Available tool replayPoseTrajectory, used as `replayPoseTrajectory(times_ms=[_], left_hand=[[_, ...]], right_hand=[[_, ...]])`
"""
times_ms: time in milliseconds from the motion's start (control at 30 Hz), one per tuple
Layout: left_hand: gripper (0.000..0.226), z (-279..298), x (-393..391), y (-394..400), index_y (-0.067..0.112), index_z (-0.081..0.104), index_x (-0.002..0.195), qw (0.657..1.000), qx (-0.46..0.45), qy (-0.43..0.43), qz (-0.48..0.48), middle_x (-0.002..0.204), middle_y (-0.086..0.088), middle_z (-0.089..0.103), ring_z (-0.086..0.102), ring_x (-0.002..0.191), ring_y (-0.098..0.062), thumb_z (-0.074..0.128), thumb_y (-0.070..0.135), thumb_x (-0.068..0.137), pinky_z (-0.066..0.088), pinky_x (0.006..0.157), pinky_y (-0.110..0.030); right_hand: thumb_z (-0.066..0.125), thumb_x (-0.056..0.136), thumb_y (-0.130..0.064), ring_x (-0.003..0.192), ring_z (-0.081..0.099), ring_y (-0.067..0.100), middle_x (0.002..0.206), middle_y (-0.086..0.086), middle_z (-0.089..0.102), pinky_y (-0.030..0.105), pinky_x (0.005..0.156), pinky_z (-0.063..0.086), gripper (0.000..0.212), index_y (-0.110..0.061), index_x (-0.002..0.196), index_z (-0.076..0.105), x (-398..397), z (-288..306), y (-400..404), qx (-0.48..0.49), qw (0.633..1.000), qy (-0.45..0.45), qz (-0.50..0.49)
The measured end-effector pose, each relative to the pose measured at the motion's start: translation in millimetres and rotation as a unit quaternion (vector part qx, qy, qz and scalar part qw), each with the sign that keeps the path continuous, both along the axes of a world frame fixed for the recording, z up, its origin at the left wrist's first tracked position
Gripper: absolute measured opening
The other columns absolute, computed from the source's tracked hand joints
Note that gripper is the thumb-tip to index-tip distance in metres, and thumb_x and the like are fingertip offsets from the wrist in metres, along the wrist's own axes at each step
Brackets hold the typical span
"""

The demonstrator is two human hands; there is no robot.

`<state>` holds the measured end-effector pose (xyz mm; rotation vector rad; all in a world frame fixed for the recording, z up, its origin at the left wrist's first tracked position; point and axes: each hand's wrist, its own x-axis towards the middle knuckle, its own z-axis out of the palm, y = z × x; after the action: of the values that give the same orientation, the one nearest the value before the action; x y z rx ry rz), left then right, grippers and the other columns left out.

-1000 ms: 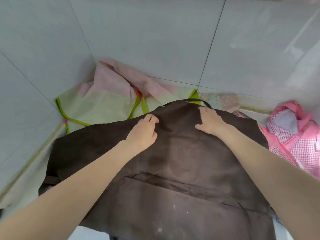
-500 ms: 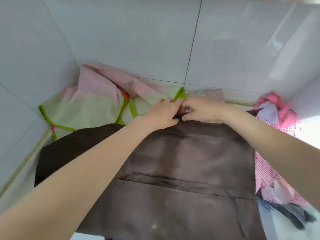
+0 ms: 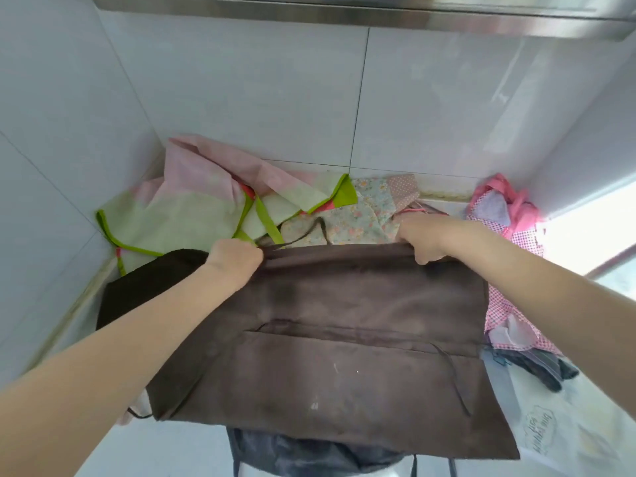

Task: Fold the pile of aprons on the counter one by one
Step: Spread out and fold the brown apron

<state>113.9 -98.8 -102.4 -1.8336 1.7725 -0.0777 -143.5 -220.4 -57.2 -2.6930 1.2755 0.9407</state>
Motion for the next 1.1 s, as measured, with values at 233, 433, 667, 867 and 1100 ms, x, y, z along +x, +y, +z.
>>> replayPoseTrajectory(times_ms=[233, 433, 667, 867, 1100], left_hand=[[0.052, -16, 12, 33, 0.016, 0.038, 0.14, 0.97, 0.205, 0.115, 0.062, 0.134, -0.01, 0.047, 0.046, 0.122, -0.026, 0.055, 0.026, 0.091, 0.041, 0.093, -0.032], [0.053, -27, -9, 2, 0.014, 0.03, 0.143, 0.975, 0.025, 0.22, 0.019, 0.141, -0.007, 0.035, 0.048, 0.12, -0.03, 0.047, 0.015, 0.093, 0.046, 0.091, -0.041], [0.062, -54, -59, -39, 0.008, 0.011, 0.15, 0.966, 0.001, 0.255, 0.044, 0.141, -0.016, 0.037, 0.053, 0.114, -0.036, 0.043, 0.012, 0.097, 0.045, 0.083, -0.042], [0.026, -44, -55, -71, 0.007, 0.055, 0.116, 0.934, 0.018, 0.339, 0.113, 0.067, -0.002, 0.062, 0.063, 0.053, -0.014, 0.038, 0.019, 0.1, 0.045, 0.06, -0.025], [0.024, -45, -48, -83, 0.011, 0.049, 0.116, 0.922, 0.003, 0.378, 0.083, 0.098, -0.01, 0.069, 0.062, 0.053, -0.012, 0.04, 0.026, 0.1, 0.046, 0.054, -0.025]], right_hand=[[0.069, 0.083, -0.029, 0.075, 0.059, 0.02, 0.078, 0.001, 0.057, 0.025, 0.058, 0.045, 0.024, -0.012, 0.094, 0.056, 5, -55, 55, 0.28, 0.953, 0.044, -0.105], [0.058, 0.087, -0.013, 0.099, 0.058, 0.027, 0.107, 0.008, 0.058, 0.033, 0.082, 0.045, 0.018, -0.012, 0.105, 0.056, -2, -59, 23, 0.059, 0.968, -0.23, -0.076], [0.052, 0.088, -0.002, 0.054, 0.063, 0.017, 0.075, 0.012, 0.064, 0.028, 0.056, 0.05, 0.017, -0.005, 0.104, 0.05, -24, -60, 0, 0.061, 0.971, -0.151, -0.174], [0.057, 0.088, -0.002, 0.027, 0.049, 0.006, 0.042, 0.007, 0.06, 0.019, 0.036, 0.042, 0.024, -0.008, 0.071, 0.042, -48, -45, -26, 0.075, 0.957, -0.121, -0.251], [0.054, 0.088, -0.006, 0.043, 0.058, 0.012, 0.08, 0.011, 0.069, 0.022, 0.043, 0.046, 0.025, -0.008, 0.112, 0.049, -4, -58, -27, 0.131, 0.958, -0.171, -0.188]])
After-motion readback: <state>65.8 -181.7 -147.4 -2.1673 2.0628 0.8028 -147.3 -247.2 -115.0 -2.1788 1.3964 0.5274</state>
